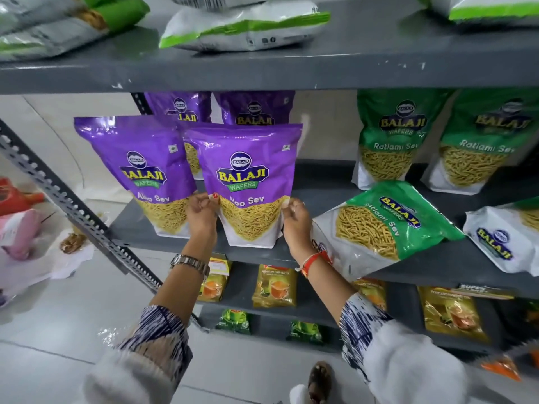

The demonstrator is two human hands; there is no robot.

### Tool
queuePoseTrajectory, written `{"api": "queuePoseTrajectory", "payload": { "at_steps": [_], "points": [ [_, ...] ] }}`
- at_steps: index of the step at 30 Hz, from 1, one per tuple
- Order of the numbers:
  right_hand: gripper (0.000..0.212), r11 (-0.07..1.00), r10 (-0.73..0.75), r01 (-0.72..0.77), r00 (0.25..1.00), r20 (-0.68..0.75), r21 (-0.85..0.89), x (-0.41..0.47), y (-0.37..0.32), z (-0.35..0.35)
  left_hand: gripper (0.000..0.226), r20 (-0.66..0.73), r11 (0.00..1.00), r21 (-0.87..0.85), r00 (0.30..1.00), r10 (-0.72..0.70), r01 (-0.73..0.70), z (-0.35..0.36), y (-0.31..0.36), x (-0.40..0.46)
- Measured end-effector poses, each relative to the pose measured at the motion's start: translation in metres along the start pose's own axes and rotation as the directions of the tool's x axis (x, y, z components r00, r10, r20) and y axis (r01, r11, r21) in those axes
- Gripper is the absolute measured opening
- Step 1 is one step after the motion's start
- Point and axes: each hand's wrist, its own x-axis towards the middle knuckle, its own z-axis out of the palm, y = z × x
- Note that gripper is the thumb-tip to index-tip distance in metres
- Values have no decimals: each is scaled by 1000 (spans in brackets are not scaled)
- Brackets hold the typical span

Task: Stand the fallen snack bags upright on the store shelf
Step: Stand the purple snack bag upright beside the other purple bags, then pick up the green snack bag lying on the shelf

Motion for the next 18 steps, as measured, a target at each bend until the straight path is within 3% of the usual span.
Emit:
{"api": "queuePoseTrajectory", "payload": {
  "at_steps": [3, 6, 9, 11, 13, 15, 18],
  "points": [
    [25, 998, -60, 60, 998, 17, 35, -10, -7, -5, 20, -18, 999, 19, 999, 48, -48, 8, -5, -12],
    [33, 977, -153, 161, 986, -63, 142, -32, -20, -22, 55, 20, 985, 54, 987, 162, -163, 12, -12, -34],
    [29, 944, -127, 221, 929, -347, 245, -58, -23, -56, 59, -13, 904, 214, 924, 382, -371, 21, -26, -69],
    [22, 952, -31, 199, 820, -572, 234, -68, -16, -85, 47, -13, 831, 294, 867, 498, -472, 35, -36, -98],
    [22, 974, 51, 114, 726, -686, 194, -75, -5, -111, 30, 177, 722, 324, 788, 589, -612, 56, -41, -123],
    [23, 996, 55, 9, 708, -704, 87, -77, 5, -131, 22, 447, 625, 364, 718, 534, -691, 84, -44, -128],
    [23, 993, 93, -119, 764, -639, 2, -75, 27, -149, 37, 680, 416, 587, 702, 213, -694, 138, -39, -108]
  ]
}}
